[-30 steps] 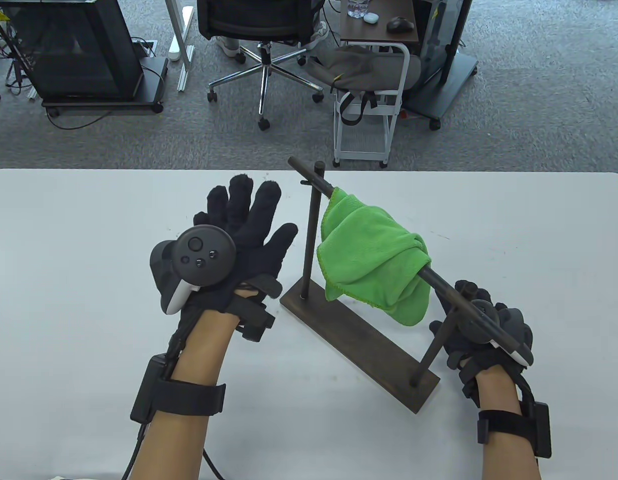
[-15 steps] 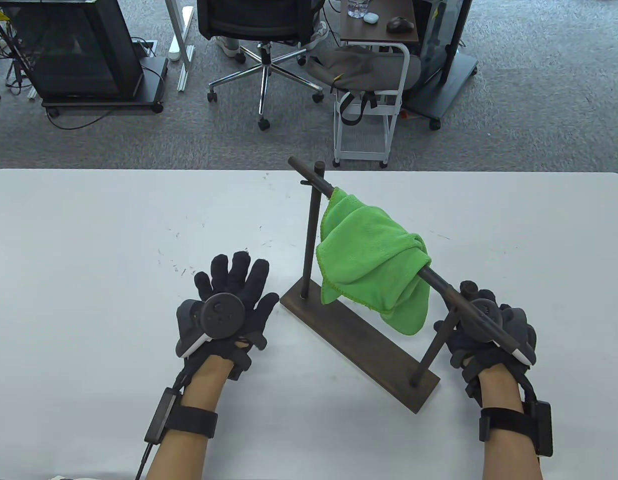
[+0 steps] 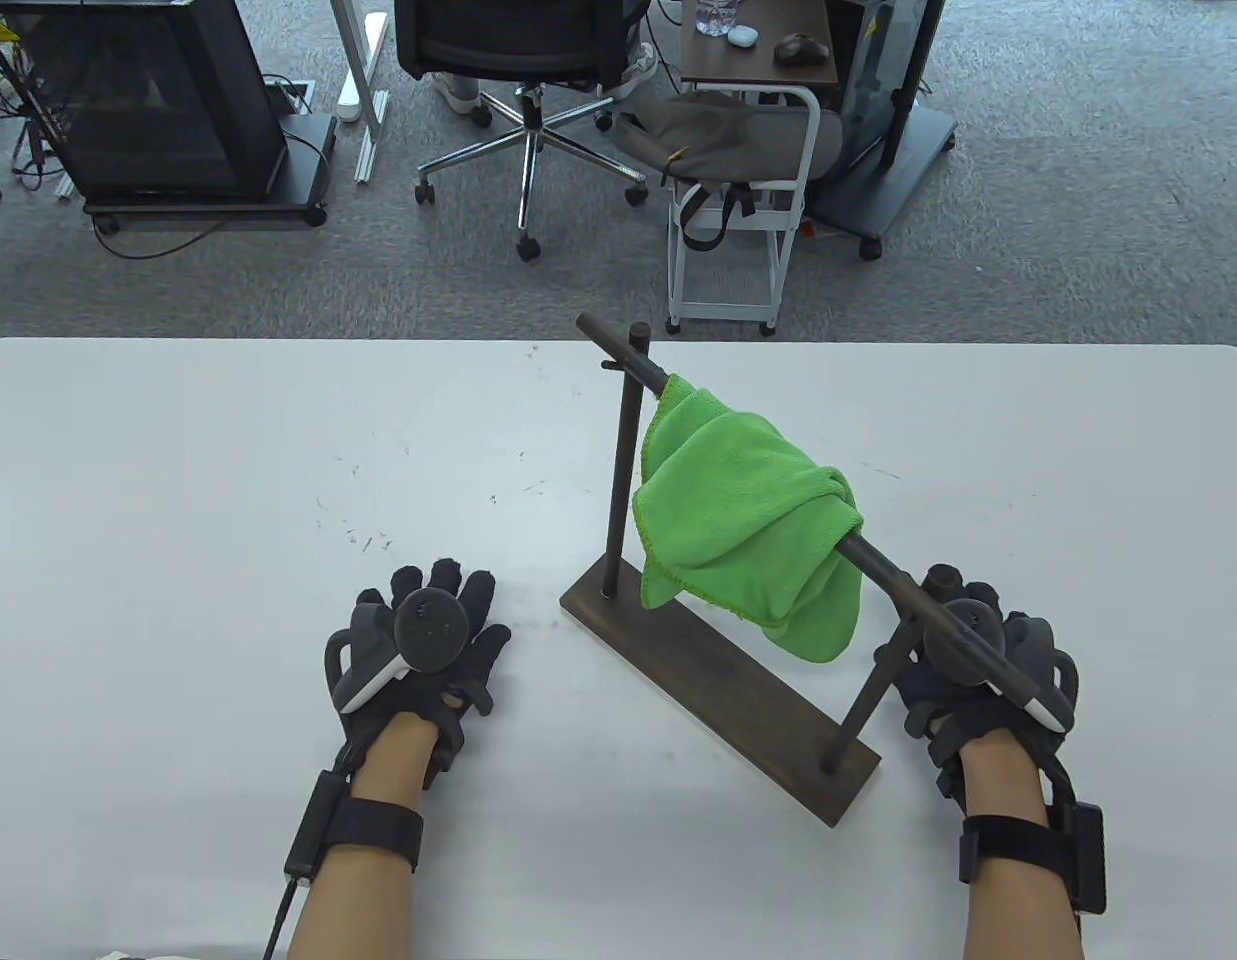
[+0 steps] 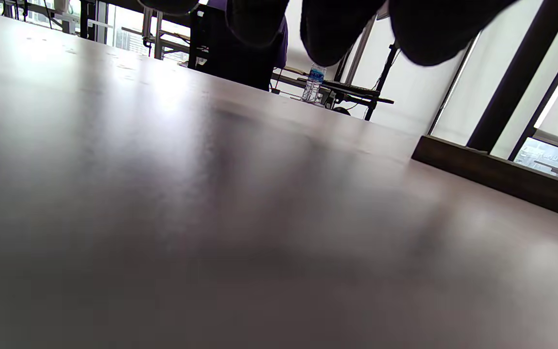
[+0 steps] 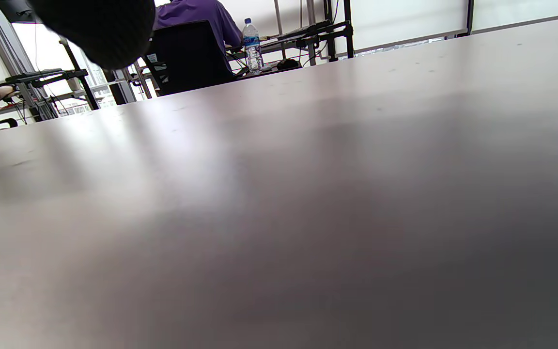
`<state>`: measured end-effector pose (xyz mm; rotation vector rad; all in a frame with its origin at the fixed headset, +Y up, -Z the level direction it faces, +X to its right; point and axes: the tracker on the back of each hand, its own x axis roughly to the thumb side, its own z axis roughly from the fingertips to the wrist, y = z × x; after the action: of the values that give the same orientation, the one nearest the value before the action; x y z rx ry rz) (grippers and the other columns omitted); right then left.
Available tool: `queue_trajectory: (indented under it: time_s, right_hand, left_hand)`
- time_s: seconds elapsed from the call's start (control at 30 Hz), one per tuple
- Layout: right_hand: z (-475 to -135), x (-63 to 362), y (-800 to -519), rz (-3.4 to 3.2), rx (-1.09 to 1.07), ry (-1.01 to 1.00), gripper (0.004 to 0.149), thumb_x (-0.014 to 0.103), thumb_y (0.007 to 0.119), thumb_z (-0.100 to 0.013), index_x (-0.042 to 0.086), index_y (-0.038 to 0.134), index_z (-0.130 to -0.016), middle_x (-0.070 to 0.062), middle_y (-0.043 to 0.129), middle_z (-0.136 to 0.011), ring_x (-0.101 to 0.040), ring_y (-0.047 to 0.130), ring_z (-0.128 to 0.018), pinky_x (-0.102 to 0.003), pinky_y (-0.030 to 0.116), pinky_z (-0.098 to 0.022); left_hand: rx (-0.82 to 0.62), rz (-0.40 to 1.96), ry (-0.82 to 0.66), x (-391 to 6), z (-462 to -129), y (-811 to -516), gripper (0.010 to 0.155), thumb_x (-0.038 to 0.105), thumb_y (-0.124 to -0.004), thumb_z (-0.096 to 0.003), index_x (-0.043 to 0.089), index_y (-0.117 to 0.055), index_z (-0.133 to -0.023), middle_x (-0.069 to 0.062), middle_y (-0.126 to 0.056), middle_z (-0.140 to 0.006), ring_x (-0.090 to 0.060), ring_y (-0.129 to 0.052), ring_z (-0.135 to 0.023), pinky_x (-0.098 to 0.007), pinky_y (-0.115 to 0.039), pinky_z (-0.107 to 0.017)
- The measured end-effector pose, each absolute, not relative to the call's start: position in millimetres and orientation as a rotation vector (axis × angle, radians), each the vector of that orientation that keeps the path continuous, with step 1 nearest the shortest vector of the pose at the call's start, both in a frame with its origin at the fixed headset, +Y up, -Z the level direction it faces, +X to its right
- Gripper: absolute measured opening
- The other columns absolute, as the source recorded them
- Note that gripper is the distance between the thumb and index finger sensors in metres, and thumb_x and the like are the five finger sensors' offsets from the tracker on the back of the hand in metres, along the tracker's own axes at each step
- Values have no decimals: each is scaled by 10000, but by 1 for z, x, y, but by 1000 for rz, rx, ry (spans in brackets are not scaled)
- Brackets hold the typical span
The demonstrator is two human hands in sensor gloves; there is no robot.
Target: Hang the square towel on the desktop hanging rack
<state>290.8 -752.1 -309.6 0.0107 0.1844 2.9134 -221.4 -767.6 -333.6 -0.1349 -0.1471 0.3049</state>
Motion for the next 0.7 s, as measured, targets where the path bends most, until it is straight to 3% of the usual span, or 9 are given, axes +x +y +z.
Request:
queue_trajectory:
  time_s: [0.7]
  right_hand:
    - [-309,284,-749,2946,44,173,715,552,696,-508,470,174,-990,-87,156,-1169,-497,244,-1029,-743,232,-634]
  left_hand:
    - [-142,232,-217,-204,-332,-758,672,526,-729,-533,249,-592,-1130,-140,-454,-1177,-595,-344,-1074,-756,-197,-641]
